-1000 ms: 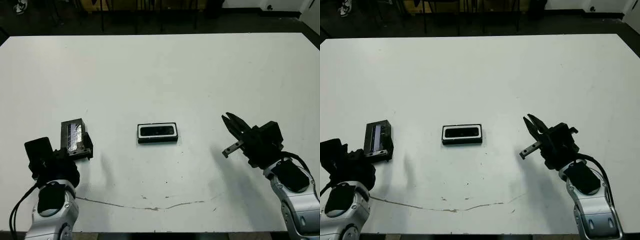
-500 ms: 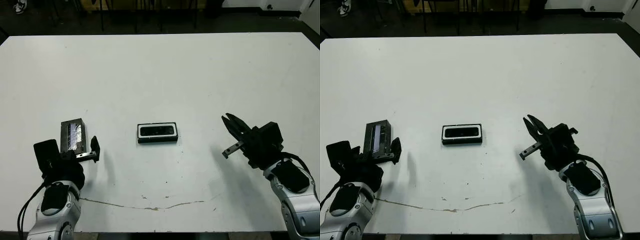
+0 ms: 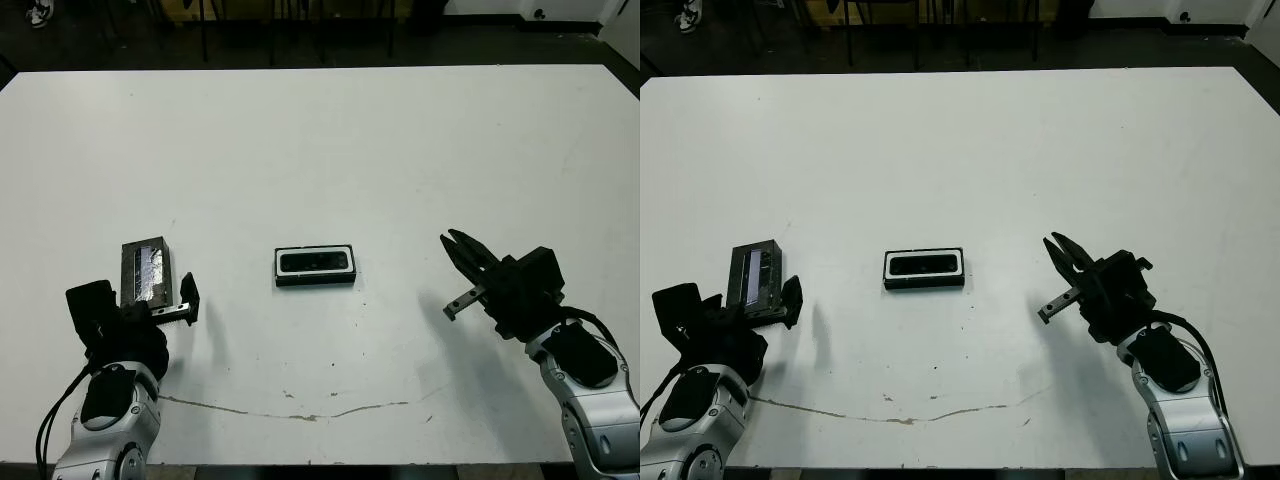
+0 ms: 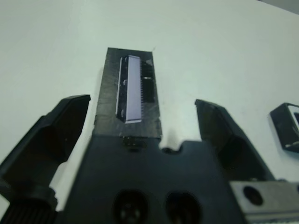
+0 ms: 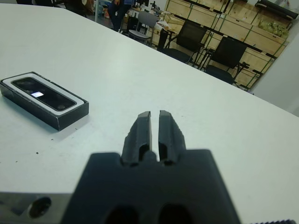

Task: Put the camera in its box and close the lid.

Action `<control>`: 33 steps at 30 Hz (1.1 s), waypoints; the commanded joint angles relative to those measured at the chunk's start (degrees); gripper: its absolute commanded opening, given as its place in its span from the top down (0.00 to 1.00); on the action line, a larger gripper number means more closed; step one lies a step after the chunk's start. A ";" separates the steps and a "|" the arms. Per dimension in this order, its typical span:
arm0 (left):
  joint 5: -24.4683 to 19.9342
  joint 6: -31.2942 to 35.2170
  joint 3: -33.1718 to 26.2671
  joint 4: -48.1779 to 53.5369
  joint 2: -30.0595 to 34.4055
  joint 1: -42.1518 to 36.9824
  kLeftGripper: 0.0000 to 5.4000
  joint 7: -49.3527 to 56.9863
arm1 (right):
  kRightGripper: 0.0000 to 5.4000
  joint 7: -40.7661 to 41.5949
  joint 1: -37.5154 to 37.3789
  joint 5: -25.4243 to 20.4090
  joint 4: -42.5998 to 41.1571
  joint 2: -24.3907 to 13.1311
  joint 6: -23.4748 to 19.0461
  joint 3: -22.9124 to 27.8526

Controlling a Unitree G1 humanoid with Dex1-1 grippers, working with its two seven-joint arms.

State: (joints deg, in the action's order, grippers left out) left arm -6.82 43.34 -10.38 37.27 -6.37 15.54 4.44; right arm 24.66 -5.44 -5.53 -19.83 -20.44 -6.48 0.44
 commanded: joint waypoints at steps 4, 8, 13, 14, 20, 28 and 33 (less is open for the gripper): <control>-1.19 0.12 -1.91 -2.49 -1.28 1.06 0.00 1.64 | 1.00 -0.16 -1.18 0.15 0.67 -0.14 0.34 -0.17; -1.71 -0.82 -2.33 -3.81 -1.17 0.98 0.00 1.43 | 1.00 -0.42 -1.56 0.35 0.35 -0.13 0.74 -0.20; -3.67 -0.76 -3.48 -5.37 -0.43 0.44 0.00 0.03 | 1.00 -0.51 -1.71 0.20 -0.48 -0.38 -0.20 -0.16; -3.80 -0.92 -3.55 -5.63 -0.38 0.37 0.02 -0.07 | 1.00 -0.51 -1.67 0.13 -0.69 -0.42 -0.58 -0.14; -3.37 -5.31 -2.20 -8.37 2.42 1.32 0.20 -3.88 | 1.00 0.16 -1.27 0.26 0.06 -0.87 0.84 -0.17; -0.54 -11.04 0.08 -10.60 4.94 2.35 0.47 -7.53 | 1.00 -0.82 -2.43 0.78 -2.76 -0.90 -2.22 -0.32; 0.20 -16.06 1.19 -12.50 6.23 3.34 0.50 -9.14 | 1.00 -0.80 -2.59 0.93 -2.94 -0.68 -2.45 -0.30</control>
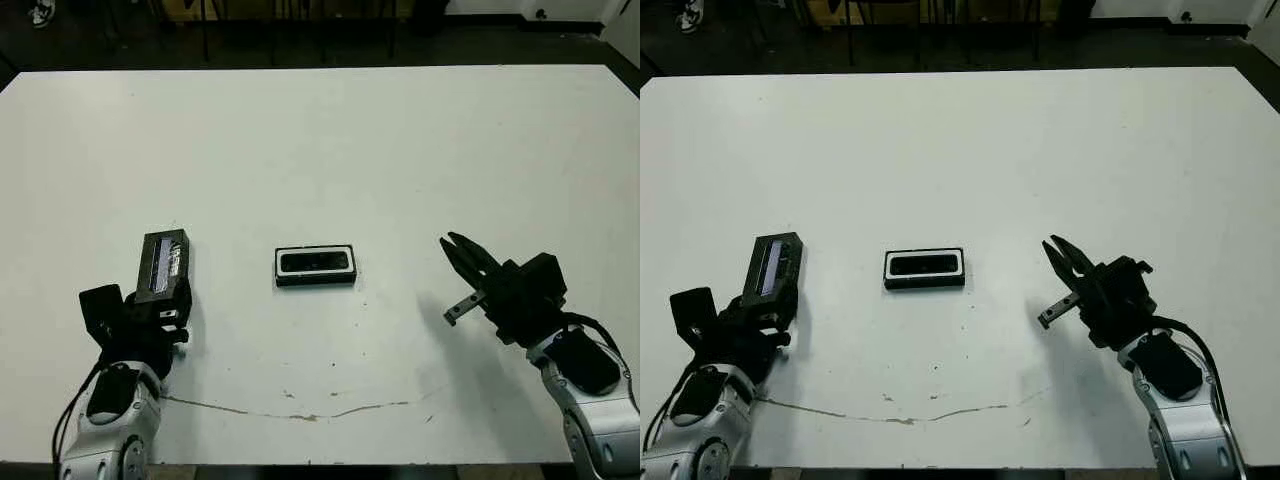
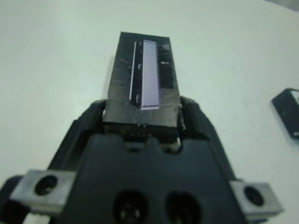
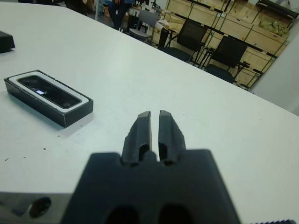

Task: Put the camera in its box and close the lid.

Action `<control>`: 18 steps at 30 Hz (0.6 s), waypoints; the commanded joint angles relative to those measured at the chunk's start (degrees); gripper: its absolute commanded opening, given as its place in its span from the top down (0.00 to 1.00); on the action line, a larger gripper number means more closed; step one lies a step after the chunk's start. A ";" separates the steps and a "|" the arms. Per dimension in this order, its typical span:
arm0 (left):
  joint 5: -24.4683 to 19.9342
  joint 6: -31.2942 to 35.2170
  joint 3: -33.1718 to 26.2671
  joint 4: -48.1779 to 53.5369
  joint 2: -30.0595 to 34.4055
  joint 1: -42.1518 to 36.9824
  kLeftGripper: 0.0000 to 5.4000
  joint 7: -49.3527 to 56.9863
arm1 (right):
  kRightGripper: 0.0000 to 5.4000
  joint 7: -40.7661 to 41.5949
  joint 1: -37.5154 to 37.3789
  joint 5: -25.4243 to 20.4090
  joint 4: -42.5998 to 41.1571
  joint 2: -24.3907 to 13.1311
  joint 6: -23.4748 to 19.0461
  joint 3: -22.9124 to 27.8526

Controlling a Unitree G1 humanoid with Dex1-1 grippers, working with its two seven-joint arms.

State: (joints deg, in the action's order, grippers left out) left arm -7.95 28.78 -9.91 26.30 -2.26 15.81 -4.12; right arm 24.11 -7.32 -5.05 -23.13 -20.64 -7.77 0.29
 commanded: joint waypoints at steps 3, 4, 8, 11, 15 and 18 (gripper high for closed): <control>2.91 -2.08 2.22 -0.97 3.50 3.72 0.50 -0.81 | 1.00 -0.44 -0.83 0.34 0.39 -0.25 -1.47 -0.15; 3.32 -2.30 2.61 -0.73 3.96 3.88 0.50 -0.92 | 1.00 -0.40 -0.86 0.22 0.46 -0.18 -1.38 -0.15; 4.90 -2.36 3.90 1.04 5.96 4.34 0.50 -1.53 | 1.00 -0.28 -0.90 0.42 0.90 -0.20 -0.54 -0.25; 5.46 -4.15 4.16 2.55 8.20 4.39 0.50 -3.42 | 1.00 -0.50 -1.00 0.95 0.55 -0.40 -0.87 -0.34; 4.05 -6.62 2.42 4.06 14.79 1.63 0.50 -10.72 | 1.00 -0.42 -1.00 0.54 0.67 -0.26 -0.66 -0.13; 0.82 -5.44 0.41 4.95 20.45 -2.64 0.50 -16.85 | 1.00 -0.22 -0.63 0.24 1.29 -0.27 -0.14 0.07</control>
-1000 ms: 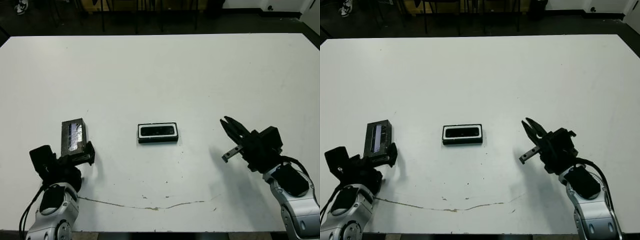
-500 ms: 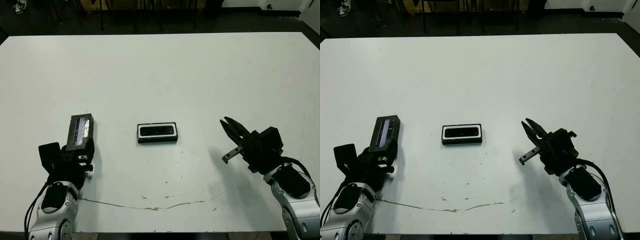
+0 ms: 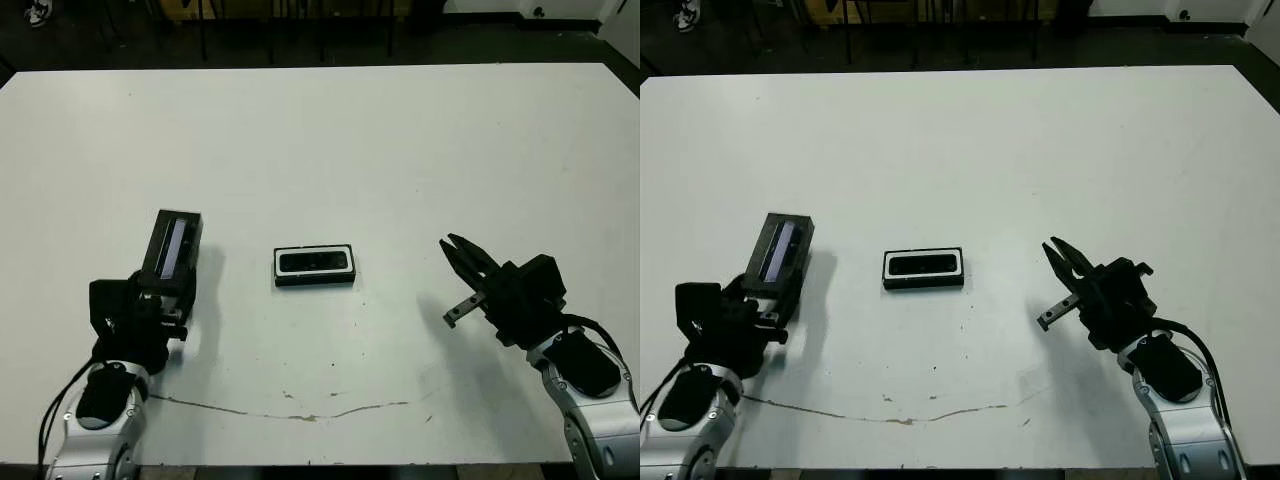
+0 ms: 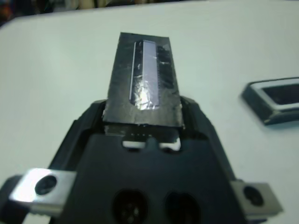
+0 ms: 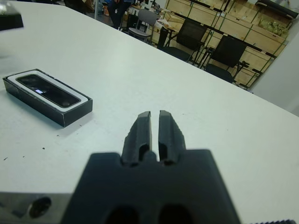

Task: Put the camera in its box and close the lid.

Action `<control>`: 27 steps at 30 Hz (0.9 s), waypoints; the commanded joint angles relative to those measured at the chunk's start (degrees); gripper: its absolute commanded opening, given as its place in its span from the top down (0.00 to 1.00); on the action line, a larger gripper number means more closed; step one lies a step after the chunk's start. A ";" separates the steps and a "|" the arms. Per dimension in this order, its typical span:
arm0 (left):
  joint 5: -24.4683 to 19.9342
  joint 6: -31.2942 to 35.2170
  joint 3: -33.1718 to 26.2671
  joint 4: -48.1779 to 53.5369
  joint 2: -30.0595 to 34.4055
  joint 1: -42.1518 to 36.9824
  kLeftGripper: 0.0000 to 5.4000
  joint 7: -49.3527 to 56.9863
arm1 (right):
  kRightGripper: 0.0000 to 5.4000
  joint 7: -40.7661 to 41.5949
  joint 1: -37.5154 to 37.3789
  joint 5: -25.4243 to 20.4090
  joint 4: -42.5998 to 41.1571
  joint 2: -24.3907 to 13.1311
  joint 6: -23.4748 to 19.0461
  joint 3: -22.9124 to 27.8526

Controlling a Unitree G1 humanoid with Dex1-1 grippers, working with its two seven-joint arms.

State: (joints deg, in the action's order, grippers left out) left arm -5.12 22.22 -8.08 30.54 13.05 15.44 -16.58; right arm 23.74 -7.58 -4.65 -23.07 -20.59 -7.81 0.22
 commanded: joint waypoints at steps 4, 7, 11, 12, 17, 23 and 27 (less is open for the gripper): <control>-8.18 3.04 -3.29 -0.91 13.75 -9.93 0.50 -13.49 | 1.00 0.43 0.34 -0.47 1.68 -0.61 -0.01 0.42; -11.35 2.95 -3.26 -4.80 18.41 -16.29 0.50 -18.96 | 1.00 0.71 0.73 -1.12 1.59 -0.86 -0.53 0.86; -11.56 1.54 0.26 -10.92 25.21 -25.16 0.50 -27.63 | 1.00 1.43 1.51 -2.86 2.11 -0.85 -0.96 1.95; -11.67 2.03 1.51 -12.50 26.71 -27.44 0.50 -29.75 | 1.00 1.41 1.68 -3.24 2.14 -0.80 -1.26 2.17; -10.74 1.36 8.69 -24.39 30.20 -38.67 0.50 -40.07 | 1.00 1.09 2.01 -4.03 1.62 -0.84 -2.16 2.74; -8.57 -0.17 17.25 -41.27 28.62 -49.80 0.50 -51.55 | 1.00 1.33 2.01 -4.26 1.33 -1.03 -2.69 2.85; -7.88 -2.13 19.19 -49.28 25.49 -52.89 0.50 -54.57 | 1.00 1.71 1.99 -4.22 1.76 -1.18 -2.21 2.88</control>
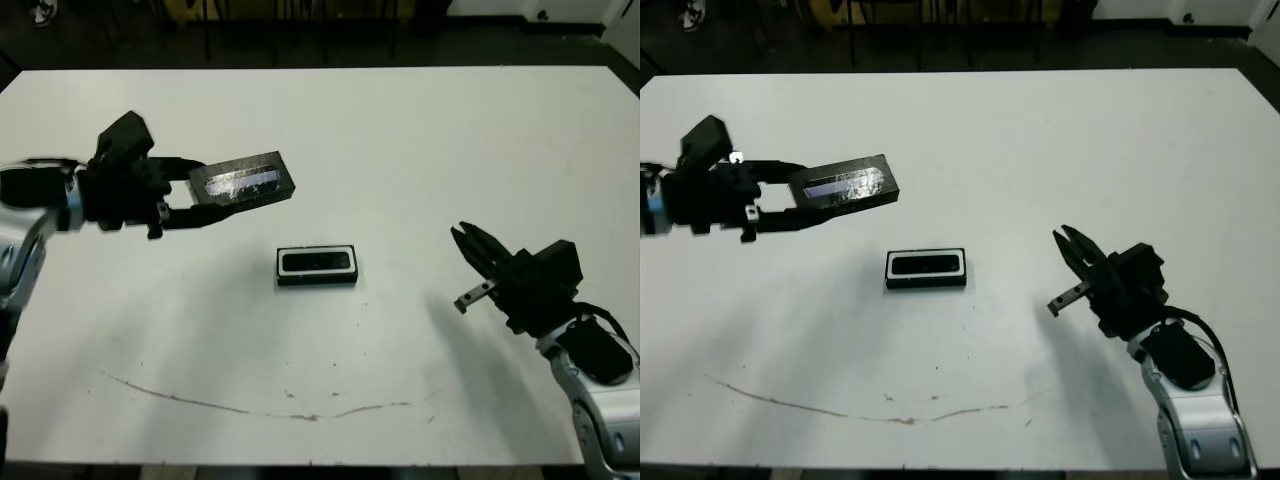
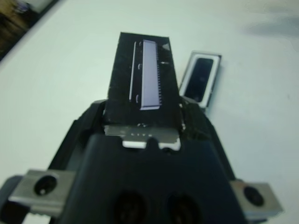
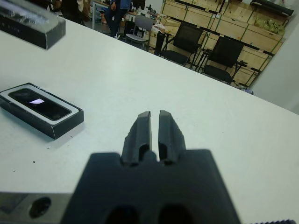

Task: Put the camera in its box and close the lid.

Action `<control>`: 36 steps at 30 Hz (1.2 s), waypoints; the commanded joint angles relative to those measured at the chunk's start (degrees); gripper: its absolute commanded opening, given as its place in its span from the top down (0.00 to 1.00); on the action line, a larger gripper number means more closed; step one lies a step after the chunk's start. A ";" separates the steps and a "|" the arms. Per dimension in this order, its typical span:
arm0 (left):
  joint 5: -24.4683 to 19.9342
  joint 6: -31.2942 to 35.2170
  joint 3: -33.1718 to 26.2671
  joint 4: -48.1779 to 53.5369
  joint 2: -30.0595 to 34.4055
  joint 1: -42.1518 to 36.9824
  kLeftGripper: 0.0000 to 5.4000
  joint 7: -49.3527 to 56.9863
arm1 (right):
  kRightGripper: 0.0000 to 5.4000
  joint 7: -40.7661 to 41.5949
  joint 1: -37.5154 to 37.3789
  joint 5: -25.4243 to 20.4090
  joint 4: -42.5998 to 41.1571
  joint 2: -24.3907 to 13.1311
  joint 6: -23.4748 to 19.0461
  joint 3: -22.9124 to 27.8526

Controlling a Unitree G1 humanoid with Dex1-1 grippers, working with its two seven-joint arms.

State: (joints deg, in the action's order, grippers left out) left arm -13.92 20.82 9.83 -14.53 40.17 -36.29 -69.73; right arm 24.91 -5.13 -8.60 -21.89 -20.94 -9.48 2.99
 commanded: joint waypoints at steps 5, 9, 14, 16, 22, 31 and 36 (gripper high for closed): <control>0.54 -3.07 0.13 -9.36 -5.12 -1.93 0.50 -1.37 | 1.00 0.87 -0.61 0.37 0.85 -1.13 -0.14 -0.05; -0.42 -4.60 -1.26 -12.99 -7.60 -2.41 0.50 -1.98 | 1.00 0.74 -0.77 0.88 0.83 -1.35 0.10 -0.31; -1.72 -8.02 -2.90 -17.96 -10.64 -2.72 0.50 -3.99 | 1.00 0.59 -0.76 1.67 0.89 -1.76 0.11 -0.56; -2.04 -9.11 -3.11 -19.79 -11.80 -2.78 0.50 -4.90 | 1.00 0.63 -0.75 1.72 0.98 -1.70 0.13 -0.61; -1.12 -9.90 -2.05 -25.86 -14.17 -4.11 0.50 -9.75 | 1.00 0.68 -0.92 2.01 1.17 -1.78 0.59 -0.79; 3.16 -12.27 1.34 -32.65 -16.16 -5.84 0.50 -14.20 | 1.00 0.45 -1.15 1.59 0.87 -1.55 -0.24 -0.80; 4.13 -14.58 1.38 -36.21 -17.82 -6.15 0.50 -15.15 | 1.00 0.56 -1.21 2.04 1.24 -1.77 0.76 -0.81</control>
State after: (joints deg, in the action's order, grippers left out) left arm -11.02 6.70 10.80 -49.27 22.67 -42.59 -83.99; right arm 25.38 -5.54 -7.03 -21.22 -22.10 -8.56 2.30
